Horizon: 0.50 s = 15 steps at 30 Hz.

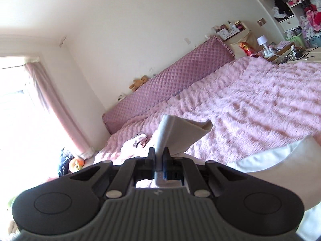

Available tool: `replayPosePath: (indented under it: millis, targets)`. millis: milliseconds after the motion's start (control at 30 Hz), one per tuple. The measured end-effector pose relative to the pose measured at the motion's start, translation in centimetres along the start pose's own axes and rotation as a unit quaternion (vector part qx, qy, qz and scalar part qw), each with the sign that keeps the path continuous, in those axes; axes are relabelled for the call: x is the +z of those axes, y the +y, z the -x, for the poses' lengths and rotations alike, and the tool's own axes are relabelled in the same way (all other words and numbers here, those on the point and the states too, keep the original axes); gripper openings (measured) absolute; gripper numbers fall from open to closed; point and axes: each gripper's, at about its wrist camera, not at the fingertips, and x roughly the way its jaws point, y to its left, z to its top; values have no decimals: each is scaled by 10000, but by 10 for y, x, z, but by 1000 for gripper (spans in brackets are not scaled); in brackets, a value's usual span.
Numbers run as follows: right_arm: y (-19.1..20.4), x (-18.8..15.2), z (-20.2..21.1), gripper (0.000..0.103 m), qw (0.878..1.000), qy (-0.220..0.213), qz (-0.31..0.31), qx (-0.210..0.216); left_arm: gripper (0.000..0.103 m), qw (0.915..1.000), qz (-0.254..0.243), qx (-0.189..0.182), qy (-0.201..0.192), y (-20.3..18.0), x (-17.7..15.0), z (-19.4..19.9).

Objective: Fold small clothes
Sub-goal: 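Carry the held sleeve across the sweatshirt body toward the left gripper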

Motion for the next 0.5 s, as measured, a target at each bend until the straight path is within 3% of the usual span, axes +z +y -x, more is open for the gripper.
replayPosePath:
  millis: [100, 167, 200, 233, 267, 400, 500]
  targets:
    - [20, -68, -30, 2, 9971, 708, 261, 78, 96, 9996, 280, 81, -65, 26, 2, 5]
    - [28, -105, -48, 8, 9919, 1171, 481, 137, 96, 9990, 422, 124, -109, 41, 1, 4]
    - [28, -122, -53, 19, 9880, 1417, 593, 166, 96, 9987, 468, 140, -120, 50, 0, 4]
    - [29, -136, -58, 39, 9828, 1686, 723, 227, 96, 9986, 504, 132, -109, 52, 0, 2]
    - [28, -141, -57, 41, 9796, 1830, 797, 247, 96, 9985, 535, 91, -101, 54, 0, 0]
    - [12, -120, -15, 44, 9847, 1484, 815, 404, 96, 9989, 432, -109, -129, 51, -4, -5]
    - [-17, -78, 18, 49, 9788, 1159, 1654, -322, 96, 9986, 456, -243, -82, 43, -7, -17]
